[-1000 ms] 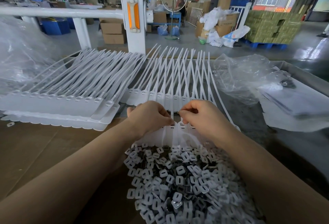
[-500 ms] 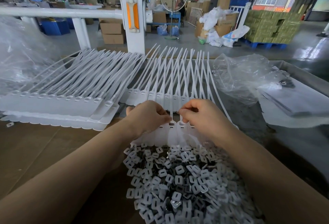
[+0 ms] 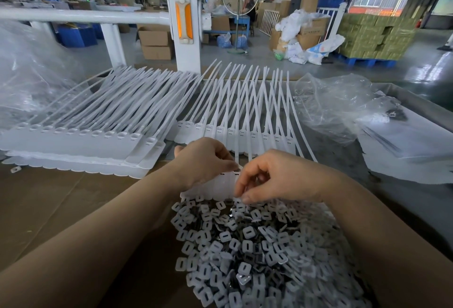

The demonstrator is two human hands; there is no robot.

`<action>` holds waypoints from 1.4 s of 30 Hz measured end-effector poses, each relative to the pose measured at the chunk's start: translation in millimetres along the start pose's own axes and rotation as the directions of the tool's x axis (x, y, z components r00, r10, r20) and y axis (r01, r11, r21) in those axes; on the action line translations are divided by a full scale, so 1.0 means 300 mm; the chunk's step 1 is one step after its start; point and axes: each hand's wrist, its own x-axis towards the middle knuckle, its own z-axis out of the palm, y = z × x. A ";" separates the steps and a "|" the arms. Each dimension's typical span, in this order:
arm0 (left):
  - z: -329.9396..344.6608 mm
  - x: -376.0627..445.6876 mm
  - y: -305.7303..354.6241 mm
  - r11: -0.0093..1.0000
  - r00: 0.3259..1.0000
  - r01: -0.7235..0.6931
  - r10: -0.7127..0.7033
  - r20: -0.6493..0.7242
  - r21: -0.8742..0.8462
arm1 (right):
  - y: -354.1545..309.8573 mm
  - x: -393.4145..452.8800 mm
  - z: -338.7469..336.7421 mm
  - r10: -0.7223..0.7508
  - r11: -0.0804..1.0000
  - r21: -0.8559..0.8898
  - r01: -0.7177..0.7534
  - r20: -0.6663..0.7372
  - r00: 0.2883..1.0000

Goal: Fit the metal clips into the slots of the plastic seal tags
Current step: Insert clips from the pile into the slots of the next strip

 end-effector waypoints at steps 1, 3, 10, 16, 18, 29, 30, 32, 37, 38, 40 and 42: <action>0.000 0.001 -0.001 1.000 1.000 -0.003 0.003 0.000 0.002 | 0.002 0.000 -0.004 -0.007 1.000 0.004 0.007 0.014 1.000; -0.001 0.000 -0.003 1.000 1.000 -0.003 0.003 0.011 -0.013 | 0.004 0.001 -0.006 -0.020 1.000 -0.003 0.021 0.042 0.999; -0.003 -0.004 0.003 1.000 1.000 -0.004 0.004 0.010 0.000 | 0.005 0.002 0.007 -0.037 0.999 -0.033 0.037 0.001 0.999; -0.017 -0.009 0.011 0.998 0.998 -0.054 0.054 0.024 0.022 | 0.008 0.011 0.002 0.006 1.000 -0.017 -0.008 -0.160 0.987; -0.025 -0.011 0.013 0.996 0.995 -0.090 0.091 0.045 -0.020 | 0.015 0.017 -0.001 0.044 0.998 0.047 -0.033 -0.270 0.962; -0.048 -0.016 0.023 0.905 0.977 -0.048 0.131 0.170 -0.423 | 0.036 0.031 0.002 0.198 0.949 0.310 -0.060 -0.436 0.878; -0.049 -0.017 0.025 0.900 0.975 -0.060 0.146 0.168 -0.432 | 0.035 0.032 0.003 0.196 0.950 0.307 -0.059 -0.437 0.878; -0.050 -0.019 0.028 0.897 0.972 -0.081 0.167 0.164 -0.434 | 0.033 0.031 0.005 0.189 0.954 0.296 -0.058 -0.438 0.879; -0.045 -0.022 0.027 0.902 0.972 -0.115 0.189 0.140 -0.417 | 0.028 0.033 0.015 0.182 0.962 0.267 -0.060 -0.458 0.870; -0.045 -0.023 0.027 0.898 0.971 -0.120 0.195 0.137 -0.424 | 0.027 0.034 0.017 0.183 0.961 0.270 -0.057 -0.471 0.863; -0.046 -0.023 0.028 0.890 0.969 -0.129 0.206 0.132 -0.438 | 0.026 0.036 0.018 0.190 0.960 0.274 -0.058 -0.484 0.854; -0.043 -0.022 0.028 0.891 0.969 -0.136 0.210 0.128 -0.433 | 0.026 0.037 0.019 0.191 0.961 0.268 -0.065 -0.478 0.857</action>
